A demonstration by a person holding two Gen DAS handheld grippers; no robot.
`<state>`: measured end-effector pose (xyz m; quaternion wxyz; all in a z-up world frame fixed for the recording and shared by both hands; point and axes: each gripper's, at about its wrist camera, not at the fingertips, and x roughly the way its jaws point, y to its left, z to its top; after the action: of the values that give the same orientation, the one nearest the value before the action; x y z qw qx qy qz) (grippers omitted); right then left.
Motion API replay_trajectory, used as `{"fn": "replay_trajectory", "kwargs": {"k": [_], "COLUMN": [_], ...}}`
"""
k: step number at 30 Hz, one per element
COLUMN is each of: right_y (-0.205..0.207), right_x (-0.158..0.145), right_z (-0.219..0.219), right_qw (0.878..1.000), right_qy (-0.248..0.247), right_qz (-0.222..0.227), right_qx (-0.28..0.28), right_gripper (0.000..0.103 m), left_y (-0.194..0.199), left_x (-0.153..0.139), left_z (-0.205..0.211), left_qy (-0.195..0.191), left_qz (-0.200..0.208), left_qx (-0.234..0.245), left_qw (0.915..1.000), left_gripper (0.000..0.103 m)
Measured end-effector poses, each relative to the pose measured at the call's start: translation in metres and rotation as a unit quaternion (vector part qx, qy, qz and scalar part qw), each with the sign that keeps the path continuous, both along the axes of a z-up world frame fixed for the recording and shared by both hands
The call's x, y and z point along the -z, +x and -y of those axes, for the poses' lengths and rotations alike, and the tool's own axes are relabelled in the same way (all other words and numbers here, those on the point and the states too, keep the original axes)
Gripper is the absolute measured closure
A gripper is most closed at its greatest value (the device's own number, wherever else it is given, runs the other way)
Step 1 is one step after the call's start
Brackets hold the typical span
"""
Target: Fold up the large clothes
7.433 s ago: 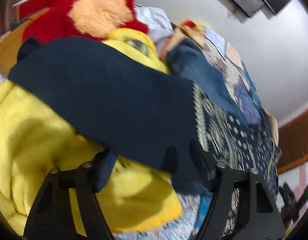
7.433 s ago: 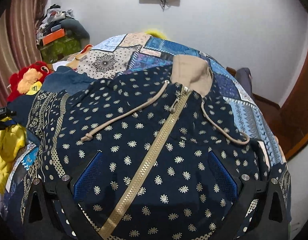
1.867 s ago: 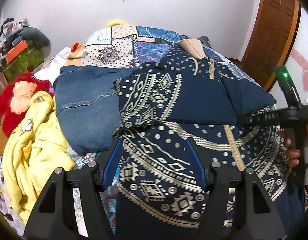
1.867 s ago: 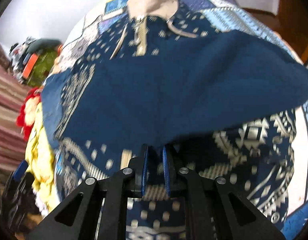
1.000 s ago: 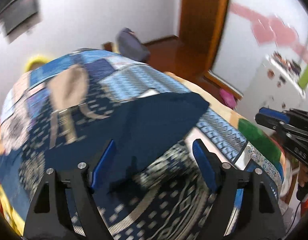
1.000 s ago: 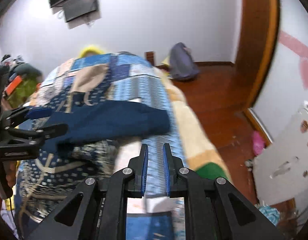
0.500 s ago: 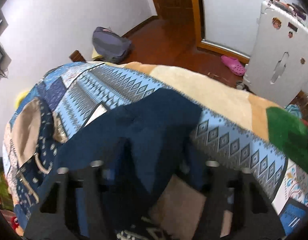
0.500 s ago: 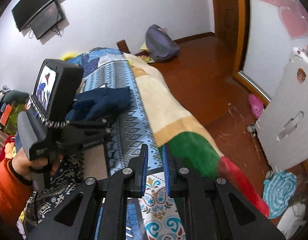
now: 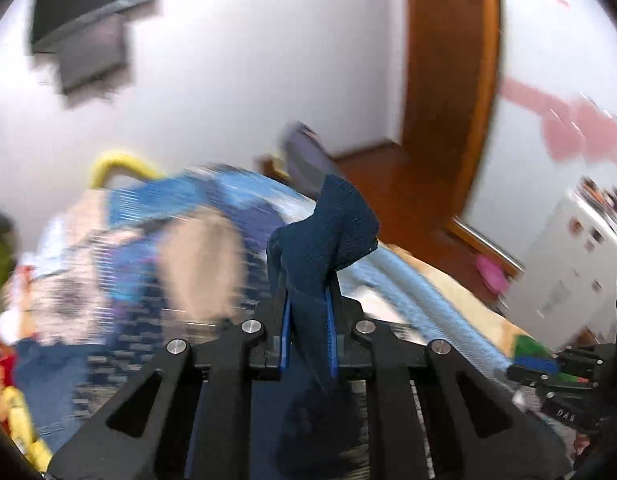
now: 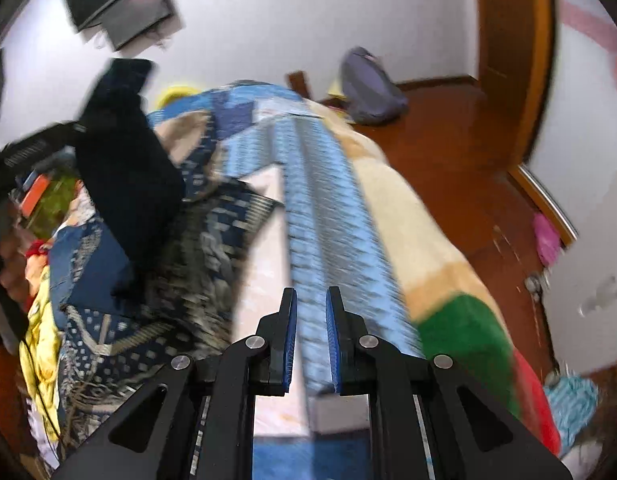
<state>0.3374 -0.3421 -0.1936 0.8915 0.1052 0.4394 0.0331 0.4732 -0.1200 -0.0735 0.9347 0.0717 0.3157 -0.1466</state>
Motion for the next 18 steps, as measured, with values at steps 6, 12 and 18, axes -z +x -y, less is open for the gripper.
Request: {"fn": "replay_trajectory", "kwargs": {"k": [6,12,18], "right_y": [0.025,0.061,0.097], "right_x": [-0.021,-0.005,0.054], "right_z": [-0.057,-0.099,-0.114], "right_qw": [0.995,0.993,0.991], "right_qy": [-0.075,-0.074,-0.055], "right_qz": [0.038,0.016,-0.076], "right_qx": [-0.05,-0.095,-0.097], "right_gripper": [0.093,0.093,0.093], "left_y": [-0.028,-0.037,-0.037], "left_x": [-0.027,0.021,0.105], "left_z": [-0.128,-0.212,-0.268], "left_qy": [0.014,0.004,-0.052], "left_qz": [0.052,-0.002,-0.113], "left_qx": [-0.105,-0.147,-0.166], "left_qw": [0.993,0.9892,0.9782], "left_gripper": [0.089,0.089,0.089]}}
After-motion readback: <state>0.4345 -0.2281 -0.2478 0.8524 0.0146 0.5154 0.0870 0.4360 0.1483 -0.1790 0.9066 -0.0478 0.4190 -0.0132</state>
